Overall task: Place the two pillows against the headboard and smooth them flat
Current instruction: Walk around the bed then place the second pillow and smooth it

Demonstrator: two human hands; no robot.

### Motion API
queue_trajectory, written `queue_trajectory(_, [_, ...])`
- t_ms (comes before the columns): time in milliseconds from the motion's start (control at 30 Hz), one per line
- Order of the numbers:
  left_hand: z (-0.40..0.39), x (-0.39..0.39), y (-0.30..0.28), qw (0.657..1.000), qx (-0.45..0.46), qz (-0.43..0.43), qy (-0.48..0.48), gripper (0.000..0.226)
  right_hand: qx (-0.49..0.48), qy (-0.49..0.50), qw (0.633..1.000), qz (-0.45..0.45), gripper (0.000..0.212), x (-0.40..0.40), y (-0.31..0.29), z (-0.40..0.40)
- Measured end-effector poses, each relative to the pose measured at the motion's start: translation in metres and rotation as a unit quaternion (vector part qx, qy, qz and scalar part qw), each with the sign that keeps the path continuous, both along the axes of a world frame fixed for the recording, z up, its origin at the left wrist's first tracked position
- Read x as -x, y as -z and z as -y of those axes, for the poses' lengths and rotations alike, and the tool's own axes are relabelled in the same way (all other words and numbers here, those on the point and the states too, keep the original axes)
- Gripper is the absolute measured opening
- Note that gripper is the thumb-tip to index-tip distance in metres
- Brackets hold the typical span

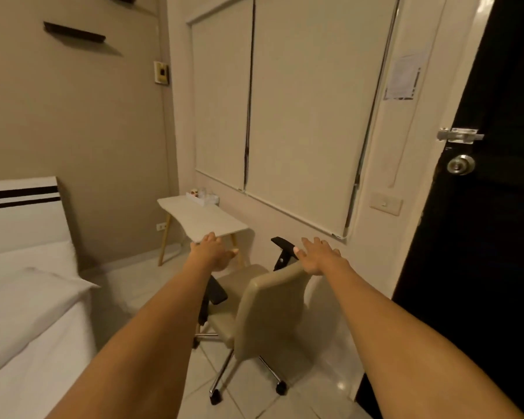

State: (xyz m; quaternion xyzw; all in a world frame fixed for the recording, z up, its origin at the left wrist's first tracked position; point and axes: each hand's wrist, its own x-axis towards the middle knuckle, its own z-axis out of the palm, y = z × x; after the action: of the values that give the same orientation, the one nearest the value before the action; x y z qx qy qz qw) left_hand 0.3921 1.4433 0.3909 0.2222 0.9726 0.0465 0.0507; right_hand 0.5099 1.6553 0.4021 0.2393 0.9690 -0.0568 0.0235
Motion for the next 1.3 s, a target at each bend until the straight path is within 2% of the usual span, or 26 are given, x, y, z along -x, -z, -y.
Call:
queue_trajectory(200, [0.023, 0.087, 0.000, 0.999, -0.007, -0.001, -0.046, 0.074, 0.017, -0.065, 0.998, 0.007, 0.061, 0.119, 0.005, 0.009])
queue_trajectory(467, [0.098, 0.194, 0.032, 0.987, 0.011, 0.024, -0.159, 0.073, 0.027, -0.169, 0.985, 0.017, 0.061, 0.273, 0.032, 0.052])
queue_trajectory(700, [0.162, 0.296, 0.054, 0.961, 0.024, 0.029, -0.275, 0.070, 0.028, -0.262, 0.964, 0.024, 0.062, 0.431, 0.047, 0.103])
queue_trajectory(900, [0.201, 0.370, 0.052, 0.944, 0.013, 0.030, -0.328, 0.071, 0.026, -0.305, 0.951, 0.047, 0.063, 0.543, 0.052, 0.142])
queue_trajectory(1300, [0.346, 0.450, 0.086, 0.879, 0.039, 0.073, -0.469, 0.071, 0.029, -0.424, 0.901, 0.089, 0.063, 0.692, 0.090, 0.291])
